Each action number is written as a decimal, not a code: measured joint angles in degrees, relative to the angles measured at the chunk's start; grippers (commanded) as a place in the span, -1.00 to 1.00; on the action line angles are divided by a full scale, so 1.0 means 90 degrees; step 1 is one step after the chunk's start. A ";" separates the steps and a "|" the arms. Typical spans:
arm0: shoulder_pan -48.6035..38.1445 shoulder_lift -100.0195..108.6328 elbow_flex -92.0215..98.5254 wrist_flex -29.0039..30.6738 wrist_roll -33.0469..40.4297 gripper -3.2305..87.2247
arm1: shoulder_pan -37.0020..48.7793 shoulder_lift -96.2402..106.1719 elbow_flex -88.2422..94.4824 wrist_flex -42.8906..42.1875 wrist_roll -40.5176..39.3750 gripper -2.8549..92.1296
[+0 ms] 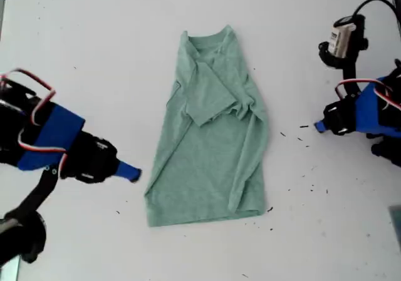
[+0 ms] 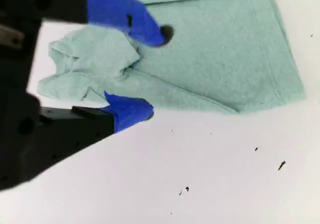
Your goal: Fold t shirt
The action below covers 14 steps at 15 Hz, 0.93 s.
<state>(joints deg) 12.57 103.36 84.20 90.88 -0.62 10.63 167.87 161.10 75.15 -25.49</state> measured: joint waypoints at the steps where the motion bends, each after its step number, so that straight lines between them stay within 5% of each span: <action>1: 0.0068 -0.0215 0.0000 -0.0039 -0.0059 -0.31 | 0.0010 0.0020 0.0000 0.0000 0.0000 -0.92; 8: 0.0254 -0.3105 -0.0010 -0.1846 -0.0449 -0.30 | 0.0059 0.0195 0.0029 0.0000 0.0000 -0.92; 14: 0.0225 -0.3535 -0.0078 -0.2129 -0.0850 -0.62 | -0.0107 0.0332 0.0098 0.0000 0.0059 -0.92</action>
<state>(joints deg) 14.59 71.54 83.50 71.72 -8.26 9.67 170.86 161.98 75.15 -24.96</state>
